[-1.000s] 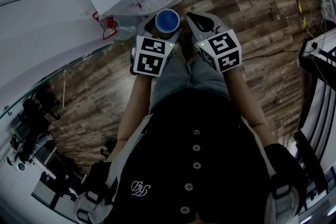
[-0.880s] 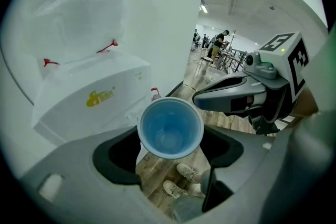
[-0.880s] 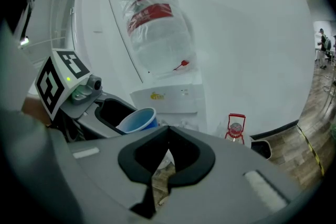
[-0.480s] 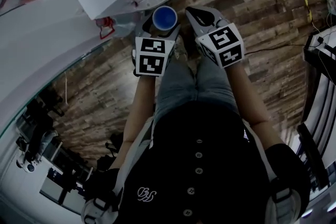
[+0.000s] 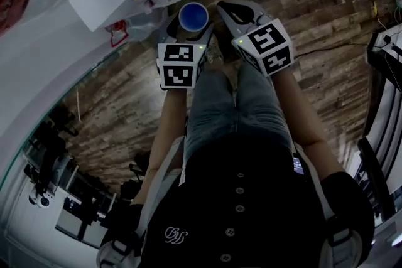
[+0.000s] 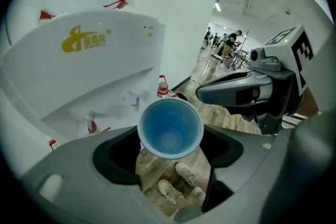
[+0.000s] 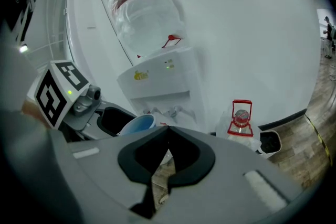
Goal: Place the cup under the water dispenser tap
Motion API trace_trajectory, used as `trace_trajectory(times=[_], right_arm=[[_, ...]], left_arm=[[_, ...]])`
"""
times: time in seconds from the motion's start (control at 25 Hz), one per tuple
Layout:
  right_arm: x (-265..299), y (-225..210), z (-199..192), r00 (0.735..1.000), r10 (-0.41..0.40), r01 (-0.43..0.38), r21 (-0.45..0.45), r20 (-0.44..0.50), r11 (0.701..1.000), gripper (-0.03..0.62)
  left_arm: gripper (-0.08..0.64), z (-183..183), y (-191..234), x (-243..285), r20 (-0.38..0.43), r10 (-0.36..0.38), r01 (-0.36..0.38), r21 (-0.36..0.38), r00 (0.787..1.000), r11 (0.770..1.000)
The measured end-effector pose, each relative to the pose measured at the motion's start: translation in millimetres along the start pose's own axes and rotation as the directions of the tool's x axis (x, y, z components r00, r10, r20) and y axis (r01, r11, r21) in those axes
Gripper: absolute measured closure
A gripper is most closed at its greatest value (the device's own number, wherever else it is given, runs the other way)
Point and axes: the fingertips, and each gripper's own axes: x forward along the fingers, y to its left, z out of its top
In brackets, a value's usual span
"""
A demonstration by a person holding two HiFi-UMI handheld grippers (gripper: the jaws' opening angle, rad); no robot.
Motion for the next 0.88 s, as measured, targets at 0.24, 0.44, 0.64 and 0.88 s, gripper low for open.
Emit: trace_trajectory(times=[0.24, 0.44, 0.64, 0.88], right_arm=[[20.9, -7.9, -18.8, 1.0, 0.016, -0.016, 0.021, -0.009, 1.0, 0.592], [36.3, -11.6, -25.7, 1.0, 0.028, -0.028, 0.026, -0.006, 0.999, 0.592], [48.4, -20.9, -41.9, 1.0, 0.018, -0.018, 0.051, -0.008, 0.999, 0.592], [63.9, -37.4, -59.9, 1.0, -0.002, 0.003, 0.072, -0.018, 0.997, 0.592]], left_arm=[[0.202, -10.9, 1.6, 20.4, 0.005, -0.005, 0.005, 0.017, 1.0, 1.0], [0.202, -15.8, 9.0, 38.9, 0.006, 0.015, -0.015, 0.047, 1.0, 0.999], [0.202, -21.9, 14.4, 53.8, -0.007, 0.02, -0.02, 0.036, 1.0, 0.999], [0.202, -35.4, 27.8, 73.4, -0.041, 0.05, -0.049, 0.028, 0.998, 0.998]])
